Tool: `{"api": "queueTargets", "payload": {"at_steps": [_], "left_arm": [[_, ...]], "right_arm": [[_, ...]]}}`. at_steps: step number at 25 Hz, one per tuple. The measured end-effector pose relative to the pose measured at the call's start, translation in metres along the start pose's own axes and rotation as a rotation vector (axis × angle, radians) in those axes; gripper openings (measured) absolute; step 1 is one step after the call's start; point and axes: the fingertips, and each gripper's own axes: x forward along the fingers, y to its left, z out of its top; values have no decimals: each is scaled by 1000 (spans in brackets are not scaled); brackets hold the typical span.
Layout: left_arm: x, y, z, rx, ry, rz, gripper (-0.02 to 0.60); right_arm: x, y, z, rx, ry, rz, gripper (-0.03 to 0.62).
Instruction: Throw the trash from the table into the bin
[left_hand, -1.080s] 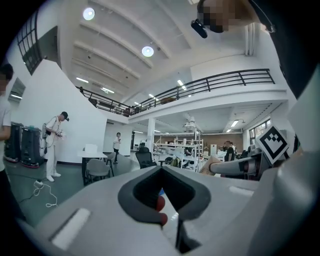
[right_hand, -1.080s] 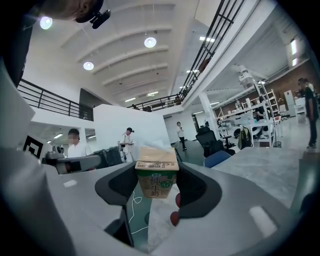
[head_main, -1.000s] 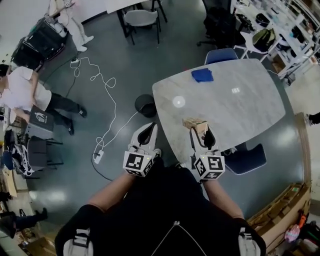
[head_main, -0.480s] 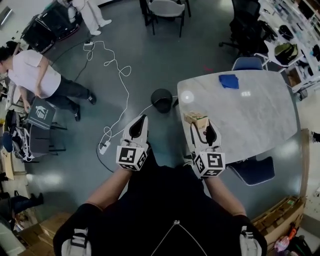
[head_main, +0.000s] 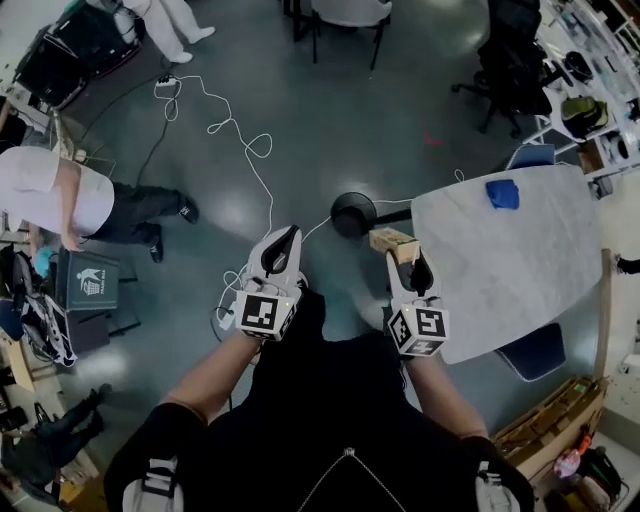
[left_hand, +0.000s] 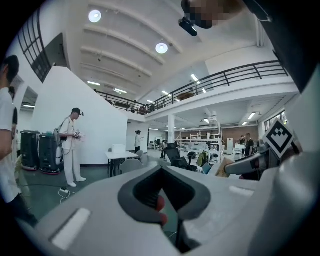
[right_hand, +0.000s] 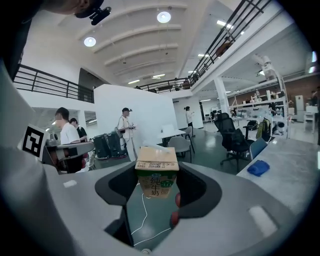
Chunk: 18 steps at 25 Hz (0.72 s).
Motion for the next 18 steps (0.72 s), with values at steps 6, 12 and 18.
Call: {"api": "queueTargets", "payload": {"at_steps": [6, 12, 18], "left_arm": [[31, 70, -11, -42, 36, -11, 0], [62, 93, -85, -87, 118, 13, 0], [85, 94, -185, -106, 217, 48, 0]], "right_arm": [[52, 12, -21, 40, 88, -78, 270], [118, -8, -74, -22, 141, -64, 268], [190, -66, -211, -100, 285, -40, 268]]}}
